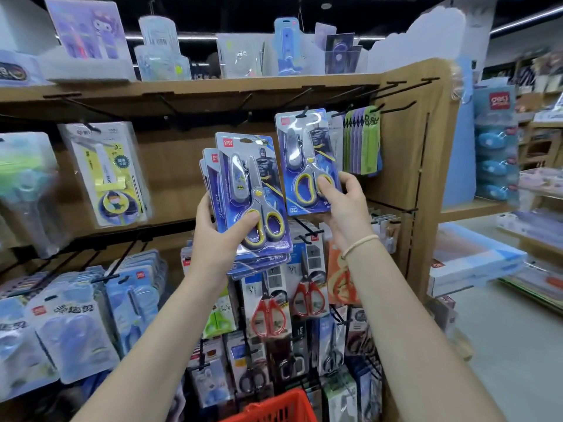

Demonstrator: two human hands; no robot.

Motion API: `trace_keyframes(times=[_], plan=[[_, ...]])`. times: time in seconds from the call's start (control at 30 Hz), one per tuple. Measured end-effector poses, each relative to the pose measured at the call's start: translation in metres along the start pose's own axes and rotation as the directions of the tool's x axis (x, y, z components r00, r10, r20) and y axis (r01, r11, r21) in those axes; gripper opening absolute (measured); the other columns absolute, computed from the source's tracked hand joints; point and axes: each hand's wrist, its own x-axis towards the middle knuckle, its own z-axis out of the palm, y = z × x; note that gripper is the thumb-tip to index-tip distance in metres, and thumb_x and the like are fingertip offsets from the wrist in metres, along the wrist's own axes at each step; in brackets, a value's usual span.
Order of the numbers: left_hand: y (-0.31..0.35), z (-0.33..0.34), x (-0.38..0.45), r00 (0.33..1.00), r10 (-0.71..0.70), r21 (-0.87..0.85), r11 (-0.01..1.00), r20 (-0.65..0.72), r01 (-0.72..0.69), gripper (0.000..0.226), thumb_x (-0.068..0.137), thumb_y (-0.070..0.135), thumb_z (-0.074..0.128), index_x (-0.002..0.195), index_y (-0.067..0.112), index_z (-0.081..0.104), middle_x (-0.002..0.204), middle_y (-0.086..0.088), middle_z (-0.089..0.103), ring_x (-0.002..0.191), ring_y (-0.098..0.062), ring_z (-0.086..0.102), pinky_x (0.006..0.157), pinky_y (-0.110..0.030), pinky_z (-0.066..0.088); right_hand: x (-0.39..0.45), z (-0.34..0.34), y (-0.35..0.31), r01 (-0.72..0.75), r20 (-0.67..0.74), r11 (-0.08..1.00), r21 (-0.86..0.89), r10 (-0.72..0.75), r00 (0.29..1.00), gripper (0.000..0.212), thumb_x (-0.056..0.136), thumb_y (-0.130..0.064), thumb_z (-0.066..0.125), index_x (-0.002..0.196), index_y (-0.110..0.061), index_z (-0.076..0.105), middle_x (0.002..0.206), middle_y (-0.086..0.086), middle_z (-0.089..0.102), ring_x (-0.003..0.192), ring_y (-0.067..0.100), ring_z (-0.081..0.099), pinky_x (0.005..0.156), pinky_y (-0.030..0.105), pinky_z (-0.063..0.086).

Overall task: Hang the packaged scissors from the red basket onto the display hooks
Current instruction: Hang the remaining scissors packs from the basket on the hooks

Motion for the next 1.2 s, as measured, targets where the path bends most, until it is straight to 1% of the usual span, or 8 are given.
trace_keyframes(times=[0.13, 0.27, 0.37, 0.5, 0.63, 0.8, 0.93, 1.2], plan=[[-0.003, 0.006, 0.001, 1.0, -0.022, -0.032, 0.999, 0.016, 0.022, 0.091, 0.07, 0.034, 0.091, 0.147, 0.031, 0.044, 0.129, 0.005, 0.07, 0.114, -0.023, 0.071, 0.101, -0.055, 0.054, -0.004, 0.002, 0.004, -0.075, -0.054, 0.997, 0.022, 0.076, 0.996, 0.042, 0.085, -0.034, 0.079, 0.116, -0.014, 0.06, 0.114, 0.013, 0.072, 0.1, 0.027, 0.073, 0.088, 0.052, 0.06], [-0.005, 0.006, -0.001, 1.0, -0.017, -0.055, 0.998, 0.018, 0.018, 0.089, 0.069, 0.033, 0.087, 0.147, 0.028, 0.045, 0.13, 0.004, 0.069, 0.113, -0.022, 0.071, 0.101, -0.054, 0.055, -0.02, -0.009, 0.016, -0.156, -0.077, 0.979, 0.135, 0.167, 0.983, 0.045, 0.092, -0.017, 0.074, 0.124, -0.005, 0.046, 0.11, 0.019, 0.066, 0.087, 0.026, 0.076, 0.071, 0.03, 0.062], [-0.008, 0.007, -0.003, 0.999, -0.035, -0.066, 0.997, 0.009, 0.036, 0.088, 0.067, 0.034, 0.086, 0.146, 0.029, 0.046, 0.129, 0.003, 0.07, 0.112, -0.022, 0.072, 0.099, -0.054, 0.056, -0.037, -0.009, 0.021, -0.194, -0.07, 0.965, 0.176, 0.209, 0.975, 0.05, 0.093, -0.012, 0.071, 0.13, -0.011, 0.037, 0.112, 0.02, 0.062, 0.08, 0.026, 0.077, 0.067, 0.03, 0.062], [-0.009, 0.007, -0.005, 0.999, -0.041, -0.075, 0.996, -0.002, 0.041, 0.084, 0.069, 0.033, 0.086, 0.144, 0.028, 0.048, 0.126, 0.003, 0.071, 0.109, -0.021, 0.073, 0.097, -0.053, 0.057, -0.058, -0.001, 0.027, -0.137, 0.063, 0.977, -0.161, 0.148, 0.987, 0.033, 0.095, -0.035, 0.068, 0.113, -0.008, 0.06, 0.092, 0.007, 0.068, 0.06, 0.012, 0.064, 0.051, 0.025, 0.049], [-0.009, 0.004, -0.006, 1.0, -0.021, -0.067, 0.998, -0.015, 0.02, 0.071, 0.082, 0.018, 0.084, 0.143, 0.026, 0.048, 0.125, 0.004, 0.071, 0.108, -0.017, 0.073, 0.098, -0.051, 0.057, -0.071, 0.012, 0.027, -0.035, 0.179, 0.968, -0.248, 0.081, 0.981, 0.026, 0.088, -0.034, 0.076, 0.099, -0.013, 0.066, 0.081, 0.003, 0.059, 0.057, 0.006, 0.053, 0.05, 0.017, 0.041], [-0.004, 0.001, -0.008, 1.0, -0.001, -0.063, 0.998, -0.017, 0.0, 0.084, 0.074, 0.021, 0.091, 0.144, 0.028, 0.046, 0.126, 0.007, 0.071, 0.111, -0.014, 0.071, 0.099, -0.047, 0.057, -0.075, 0.02, 0.031, -0.04, 0.232, 0.978, -0.204, 0.088, 0.969, 0.027, 0.087, -0.031, 0.077, 0.101, -0.01, 0.068, 0.095, 0.012, 0.074, 0.085, 0.019, 0.07, 0.076, 0.033, 0.058], [-0.001, -0.001, -0.01, 1.0, -0.018, -0.062, 0.998, -0.015, 0.017, 0.091, 0.066, 0.032, 0.095, 0.142, 0.031, 0.046, 0.127, 0.006, 0.071, 0.112, -0.017, 0.072, 0.098, -0.047, 0.057, -0.076, 0.021, 0.028, -0.063, 0.293, 0.983, -0.172, 0.112, 0.949, 0.02, 0.097, -0.028, 0.066, 0.092, -0.009, 0.064, 0.077, -0.002, 0.067, 0.065, 0.005, 0.062, 0.055, 0.017, 0.045], [-0.002, -0.005, -0.011, 0.994, -0.107, -0.123, 0.987, 0.002, 0.106, 0.066, 0.072, 0.032, 0.081, 0.132, 0.013, 0.058, 0.119, -0.004, 0.076, 0.104, -0.026, 0.075, 0.086, -0.044, 0.062, -0.07, 0.016, 0.031, -0.105, 0.243, 0.994, 0.012, 0.099, 0.965, 0.013, 0.103, -0.026, 0.056, 0.097, -0.015, 0.053, 0.082, 0.0, 0.066, 0.058, 0.011, 0.056, 0.045, 0.023, 0.041]])
